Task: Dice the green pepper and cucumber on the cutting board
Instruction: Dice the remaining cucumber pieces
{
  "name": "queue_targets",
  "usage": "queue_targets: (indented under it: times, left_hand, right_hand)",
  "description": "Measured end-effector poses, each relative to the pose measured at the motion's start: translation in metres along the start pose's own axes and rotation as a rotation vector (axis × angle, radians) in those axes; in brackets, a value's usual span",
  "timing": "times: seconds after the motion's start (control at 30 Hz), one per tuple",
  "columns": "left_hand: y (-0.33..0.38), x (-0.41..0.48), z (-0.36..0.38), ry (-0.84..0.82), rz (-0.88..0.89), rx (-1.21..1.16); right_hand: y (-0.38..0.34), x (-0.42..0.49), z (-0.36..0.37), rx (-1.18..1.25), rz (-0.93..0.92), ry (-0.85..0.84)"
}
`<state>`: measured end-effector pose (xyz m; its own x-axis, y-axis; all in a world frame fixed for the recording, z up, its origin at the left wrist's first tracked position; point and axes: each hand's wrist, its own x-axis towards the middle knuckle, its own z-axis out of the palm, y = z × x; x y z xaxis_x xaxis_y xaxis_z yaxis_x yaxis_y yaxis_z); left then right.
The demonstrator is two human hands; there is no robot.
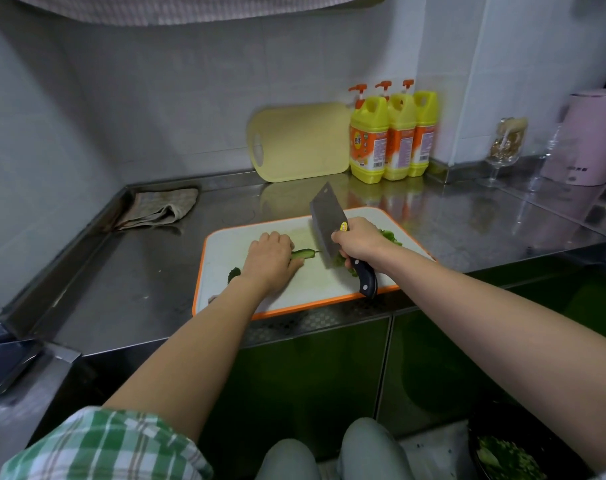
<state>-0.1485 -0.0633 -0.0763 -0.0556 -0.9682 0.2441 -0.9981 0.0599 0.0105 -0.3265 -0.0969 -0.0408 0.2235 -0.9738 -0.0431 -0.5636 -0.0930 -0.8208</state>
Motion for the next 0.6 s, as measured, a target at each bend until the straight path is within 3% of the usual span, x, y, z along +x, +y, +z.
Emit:
queue_targets:
  times: [0.3, 0.6]
  left_hand:
    - [0.0, -0.018, 0.0, 0.137, -0.062, -0.179]
    - [0.007, -0.019, 0.006, 0.188, -0.053, -0.285]
  right_hand:
    - [-0.001, -0.006, -0.01, -0.301, 0.012, -0.088]
    - [-0.016, -0.019, -0.019, -0.406, -0.013, -0.11]
